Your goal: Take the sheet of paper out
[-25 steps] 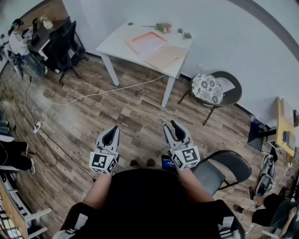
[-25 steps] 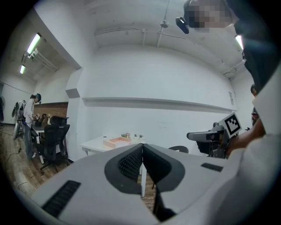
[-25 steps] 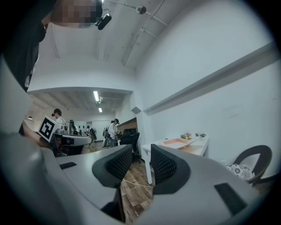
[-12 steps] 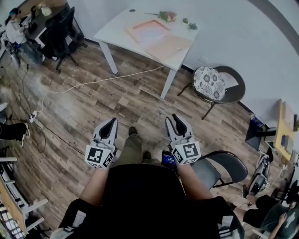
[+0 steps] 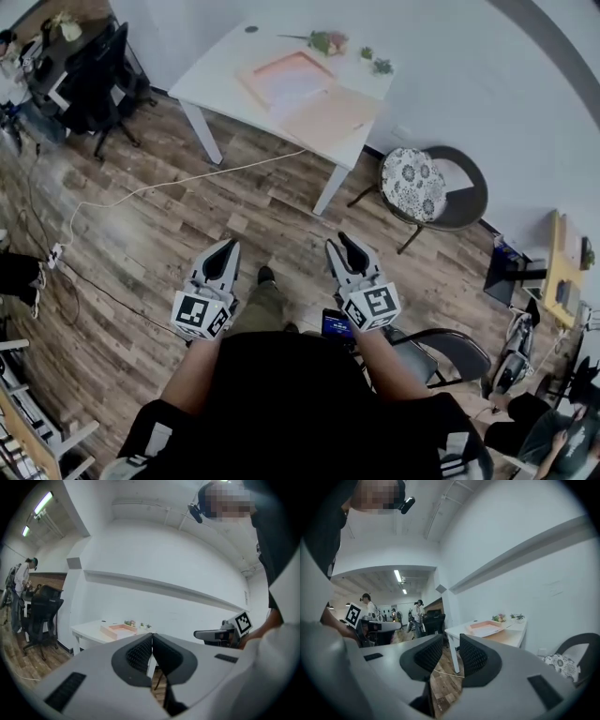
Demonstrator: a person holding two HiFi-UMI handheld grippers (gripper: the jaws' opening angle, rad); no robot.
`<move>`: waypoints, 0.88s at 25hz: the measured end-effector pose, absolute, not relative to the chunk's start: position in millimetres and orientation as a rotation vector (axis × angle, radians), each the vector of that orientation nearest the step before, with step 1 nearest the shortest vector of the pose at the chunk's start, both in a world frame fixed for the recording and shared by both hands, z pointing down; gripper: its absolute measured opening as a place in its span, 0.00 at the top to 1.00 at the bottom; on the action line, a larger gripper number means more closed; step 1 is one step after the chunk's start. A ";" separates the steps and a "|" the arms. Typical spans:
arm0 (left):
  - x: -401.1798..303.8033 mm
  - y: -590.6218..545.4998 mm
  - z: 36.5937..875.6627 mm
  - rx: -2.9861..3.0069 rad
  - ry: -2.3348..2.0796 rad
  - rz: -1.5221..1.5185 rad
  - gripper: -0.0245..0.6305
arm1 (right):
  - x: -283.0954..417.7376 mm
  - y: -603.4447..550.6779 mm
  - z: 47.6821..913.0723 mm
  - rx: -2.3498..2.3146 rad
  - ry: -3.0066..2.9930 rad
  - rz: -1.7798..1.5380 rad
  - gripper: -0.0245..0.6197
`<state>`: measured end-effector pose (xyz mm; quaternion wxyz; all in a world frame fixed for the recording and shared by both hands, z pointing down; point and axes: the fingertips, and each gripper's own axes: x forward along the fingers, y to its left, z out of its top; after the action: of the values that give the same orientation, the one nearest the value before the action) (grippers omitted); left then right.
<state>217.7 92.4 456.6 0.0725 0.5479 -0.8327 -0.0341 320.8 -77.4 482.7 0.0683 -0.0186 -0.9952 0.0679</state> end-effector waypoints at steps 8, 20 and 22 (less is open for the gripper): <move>112.0 54.9 436.3 1.716 -2.485 -0.120 0.96 | 212.1 -95.3 466.9 -0.118 -2.989 0.208 0.80; -2.1 26.0 444.3 1.754 -2.454 -0.145 0.96 | 98.4 -112.9 454.9 -0.207 -2.996 0.339 0.78; -16.9 20.4 448.2 1.759 -2.447 -0.139 0.96 | 85.2 -120.3 456.0 -0.208 -2.997 0.388 0.77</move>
<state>-16.9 20.4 448.2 0.0622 0.5818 -0.8096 -0.0459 85.2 -120.3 456.0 0.0560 -0.0686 -0.9878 0.1279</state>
